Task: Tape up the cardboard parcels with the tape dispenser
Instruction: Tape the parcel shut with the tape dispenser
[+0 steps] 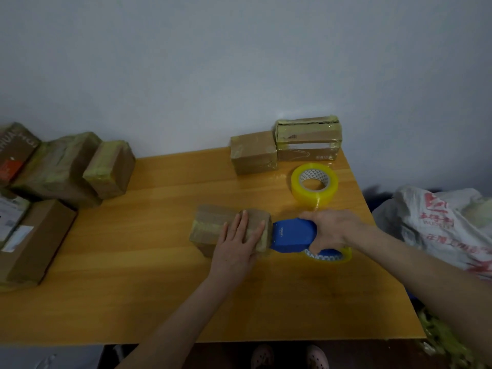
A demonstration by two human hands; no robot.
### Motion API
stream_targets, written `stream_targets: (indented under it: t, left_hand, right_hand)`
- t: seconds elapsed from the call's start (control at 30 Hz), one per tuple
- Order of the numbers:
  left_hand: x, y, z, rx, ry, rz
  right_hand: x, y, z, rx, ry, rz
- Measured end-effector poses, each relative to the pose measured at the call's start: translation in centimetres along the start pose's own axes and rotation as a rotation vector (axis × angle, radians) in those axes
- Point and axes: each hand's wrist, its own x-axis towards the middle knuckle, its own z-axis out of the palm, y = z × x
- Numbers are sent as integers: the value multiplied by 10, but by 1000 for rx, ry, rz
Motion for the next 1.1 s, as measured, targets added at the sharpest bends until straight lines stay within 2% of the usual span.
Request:
stream_targets:
  t: [0.4,0.6,0.77,0.8,0.83,0.97,1.03,1.1]
  left_hand:
    - [-1,-4,4,-39,20,33]
    - [2,-1,-2,-97,-14,-16]
    - [-2,-5,-9,-119,-31,8]
    - [-1,-5,-11,-125,-34,-1]
    - [0,-1,-14,-145,-37,-29]
    - [22,35,-28,-185,56,-319]
    - [35,50,-33,-131,65,-451]
    - [41,58,-33,-119,59,-497]
  right_hand:
    - [14,-25,-54,-85,-229,61]
    - [-2,-30,-45,-94,-137,135]
    - [-18,-7,-36,-137,-3,274]
    - [-21,4,-35,-74,7,279]
    - [-24,16,-34,87,19,273]
    - [-26,33,-19,927,240,232]
    - [-20,26,-7,1091,283,258]
    - [-14,20,9,1187,296,285]
